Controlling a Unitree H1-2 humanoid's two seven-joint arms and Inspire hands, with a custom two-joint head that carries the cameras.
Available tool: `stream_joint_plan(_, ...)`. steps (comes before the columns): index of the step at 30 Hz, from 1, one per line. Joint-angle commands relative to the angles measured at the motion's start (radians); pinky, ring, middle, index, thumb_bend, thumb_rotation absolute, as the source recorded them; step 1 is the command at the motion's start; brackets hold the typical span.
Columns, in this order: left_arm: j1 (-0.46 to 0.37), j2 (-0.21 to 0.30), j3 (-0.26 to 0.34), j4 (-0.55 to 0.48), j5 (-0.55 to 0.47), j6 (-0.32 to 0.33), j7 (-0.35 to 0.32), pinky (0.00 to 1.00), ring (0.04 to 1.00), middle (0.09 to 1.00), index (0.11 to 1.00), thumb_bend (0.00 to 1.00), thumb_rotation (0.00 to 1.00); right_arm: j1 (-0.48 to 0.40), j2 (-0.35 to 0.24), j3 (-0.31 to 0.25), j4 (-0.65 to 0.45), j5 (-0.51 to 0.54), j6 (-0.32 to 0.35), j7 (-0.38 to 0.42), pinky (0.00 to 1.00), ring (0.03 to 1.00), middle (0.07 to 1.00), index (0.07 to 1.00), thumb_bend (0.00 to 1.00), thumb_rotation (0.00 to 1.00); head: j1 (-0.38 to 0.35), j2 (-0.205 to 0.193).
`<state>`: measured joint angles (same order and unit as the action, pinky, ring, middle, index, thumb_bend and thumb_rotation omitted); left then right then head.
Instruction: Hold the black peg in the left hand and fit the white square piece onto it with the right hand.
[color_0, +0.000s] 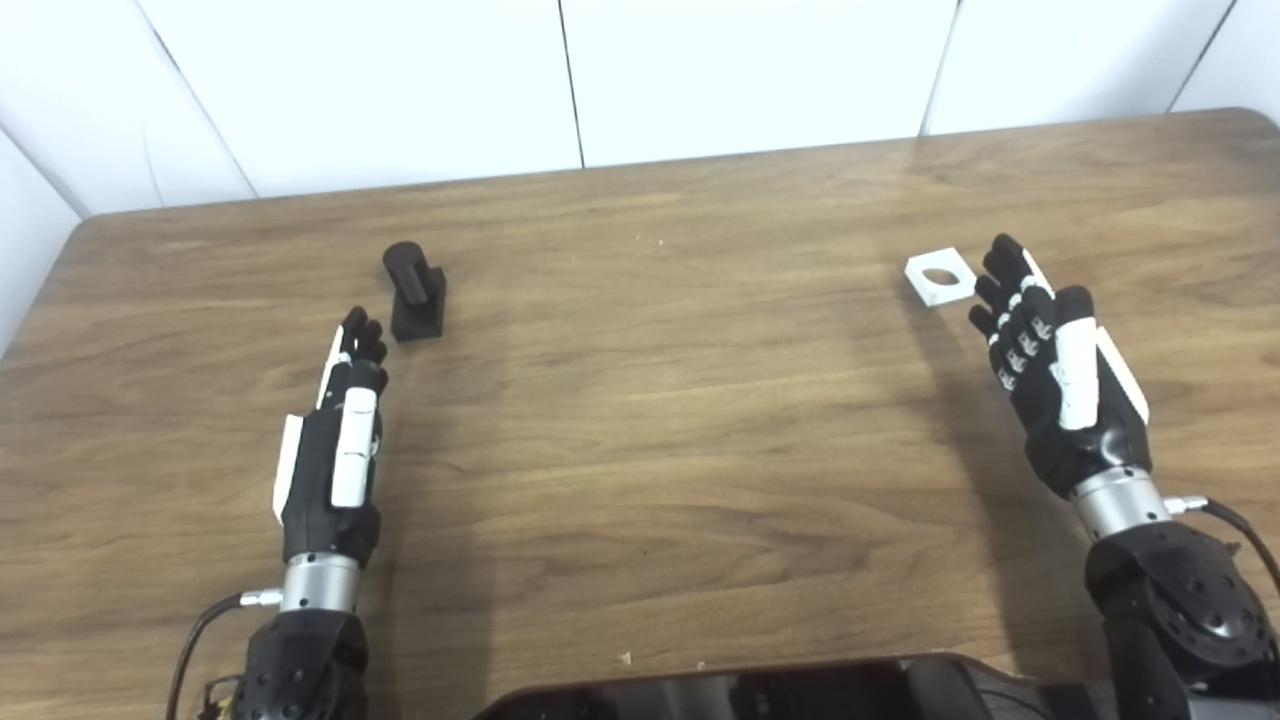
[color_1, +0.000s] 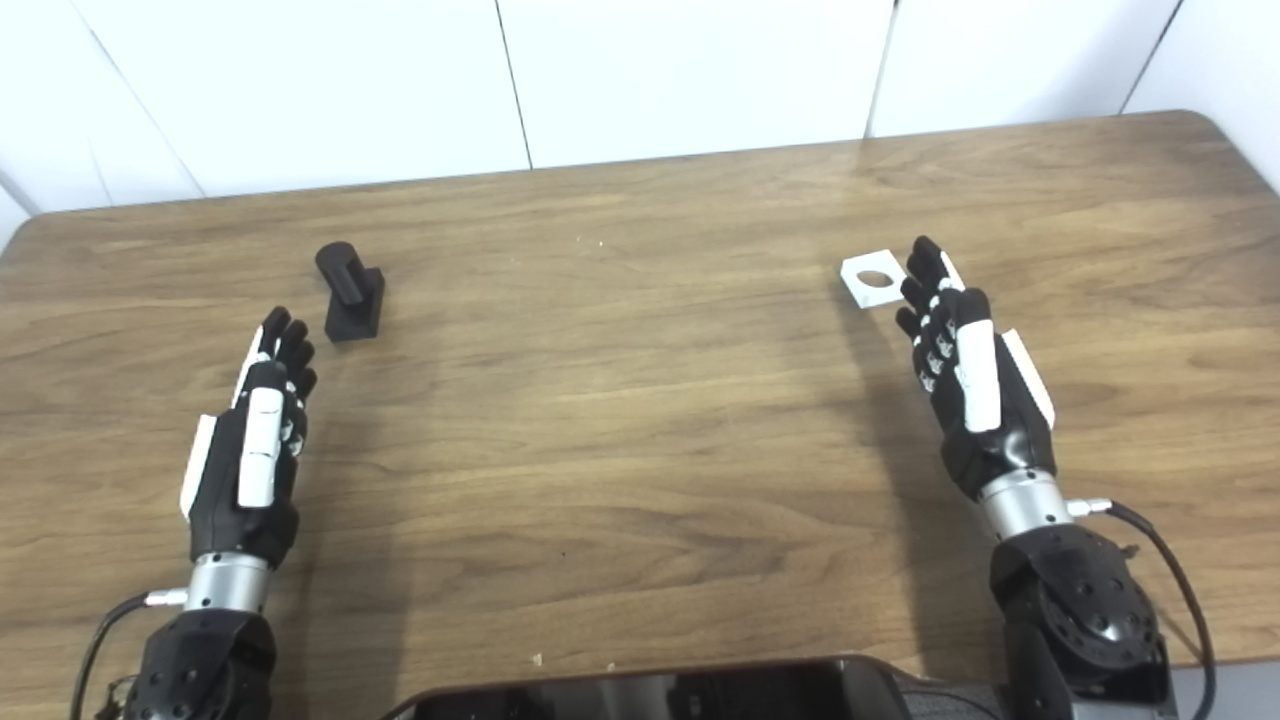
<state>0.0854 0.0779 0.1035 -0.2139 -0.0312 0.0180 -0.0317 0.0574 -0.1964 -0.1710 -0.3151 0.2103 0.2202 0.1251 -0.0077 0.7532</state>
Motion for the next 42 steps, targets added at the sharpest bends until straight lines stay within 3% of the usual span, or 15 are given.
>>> stream_joint_plan(1, -0.036, 0.012, 0.001, -0.047, 0.017, -0.018, 0.01, 1.0, 0.996, 0.979, 1.0, 0.62, 0.9, -0.031, -0.011, -0.004, -0.013, 0.002, -0.044, 0.0, 1.0, 1.0, 1.0, 0.985, 0.73, 1.0, 0.0, 0.0)
stream_joint_plan(9, -0.044, 0.012, 0.0, -0.057, 0.029, 0.006, 0.013, 1.0, 0.993, 0.974, 1.0, 0.61, 0.9, -0.04, -0.015, -0.003, -0.016, -0.005, -0.037, -0.002, 1.0, 1.0, 1.0, 0.98, 0.73, 1.0, 0.005, -0.001)
stream_joint_plan(18, -0.076, 0.03, -0.011, -0.091, 0.213, 0.102, 0.064, 1.0, 1.0, 0.985, 0.991, 0.67, 0.93, -0.042, -0.011, 0.002, -0.007, -0.003, -0.035, 0.001, 1.0, 1.0, 1.0, 0.981, 0.73, 1.0, 0.013, -0.004)
stream_joint_plan(24, -0.11, 0.047, -0.02, -0.099, 0.316, 0.159, 0.086, 1.0, 1.0, 0.99, 0.991, 0.57, 0.87, -0.039, -0.011, 0.005, -0.007, -0.003, -0.039, 0.002, 1.0, 1.0, 1.0, 0.98, 0.75, 1.0, 0.013, -0.004)
stream_joint_plan(37, -0.164, 0.102, -0.047, -0.067, 0.377, 0.202, 0.049, 0.99, 1.0, 1.0, 0.992, 0.55, 0.81, -0.038, -0.008, 0.006, -0.007, -0.011, -0.041, -0.004, 1.0, 1.0, 1.0, 0.978, 0.75, 1.0, 0.012, -0.01)
stream_joint_plan(42, -0.191, 0.117, -0.062, -0.058, 0.408, 0.269, 0.036, 0.95, 0.994, 1.0, 0.985, 0.62, 0.78, -0.037, -0.004, 0.008, -0.012, -0.027, -0.041, -0.008, 1.0, 1.0, 1.0, 0.975, 0.76, 1.0, 0.012, -0.012)
